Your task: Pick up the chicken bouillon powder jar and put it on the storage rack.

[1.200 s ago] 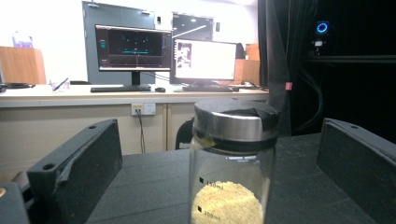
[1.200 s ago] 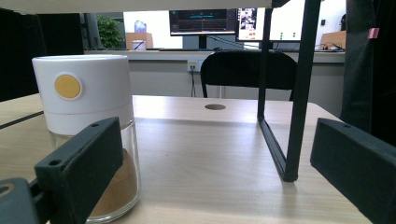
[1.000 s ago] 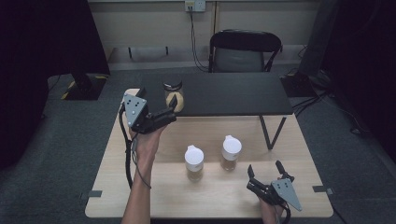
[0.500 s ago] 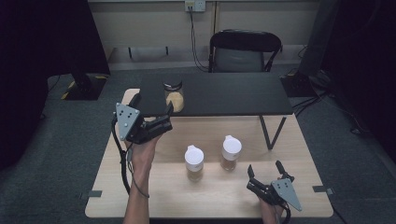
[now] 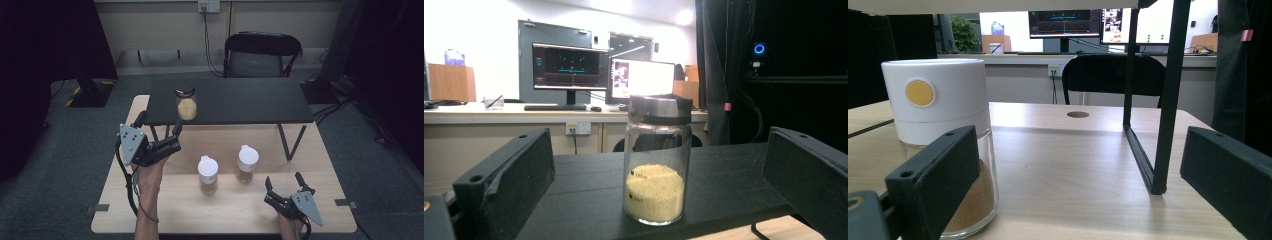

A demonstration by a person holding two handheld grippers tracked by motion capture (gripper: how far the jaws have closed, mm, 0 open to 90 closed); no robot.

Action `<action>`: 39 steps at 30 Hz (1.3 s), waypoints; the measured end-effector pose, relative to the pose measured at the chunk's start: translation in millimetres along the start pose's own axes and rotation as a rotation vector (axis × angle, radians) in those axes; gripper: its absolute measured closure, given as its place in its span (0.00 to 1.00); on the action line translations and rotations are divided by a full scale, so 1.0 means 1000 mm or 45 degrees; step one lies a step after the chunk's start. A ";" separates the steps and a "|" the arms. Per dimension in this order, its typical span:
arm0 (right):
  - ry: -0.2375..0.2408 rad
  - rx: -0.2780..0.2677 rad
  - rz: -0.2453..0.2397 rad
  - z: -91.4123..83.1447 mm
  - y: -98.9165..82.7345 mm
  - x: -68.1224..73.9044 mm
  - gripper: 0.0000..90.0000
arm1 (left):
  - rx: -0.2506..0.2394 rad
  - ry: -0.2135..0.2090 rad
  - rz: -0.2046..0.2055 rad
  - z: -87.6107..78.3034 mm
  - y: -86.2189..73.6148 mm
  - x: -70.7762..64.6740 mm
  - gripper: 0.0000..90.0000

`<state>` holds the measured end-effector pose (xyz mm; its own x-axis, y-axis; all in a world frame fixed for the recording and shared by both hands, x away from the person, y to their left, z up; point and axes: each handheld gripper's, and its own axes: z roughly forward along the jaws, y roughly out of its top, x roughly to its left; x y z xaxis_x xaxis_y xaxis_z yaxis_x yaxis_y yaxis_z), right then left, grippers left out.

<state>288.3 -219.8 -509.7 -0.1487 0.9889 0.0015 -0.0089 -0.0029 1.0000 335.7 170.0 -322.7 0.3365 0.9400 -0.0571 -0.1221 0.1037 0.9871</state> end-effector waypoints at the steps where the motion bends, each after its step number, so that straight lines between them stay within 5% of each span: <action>1: 0.000 0.000 0.000 0.000 0.000 0.000 0.02 | 0.005 -0.001 -0.003 -0.001 -0.002 0.000 0.00; 39: -0.001 0.000 0.000 0.000 0.000 0.000 0.02 | 0.029 -0.004 0.019 -0.034 -0.062 -0.008 0.00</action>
<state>288.3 -219.7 -509.7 -0.1478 0.9890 0.0013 -0.0090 -0.0027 1.0000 308.3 167.0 -389.1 0.3377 0.9403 -0.0422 -0.1059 0.0824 0.9910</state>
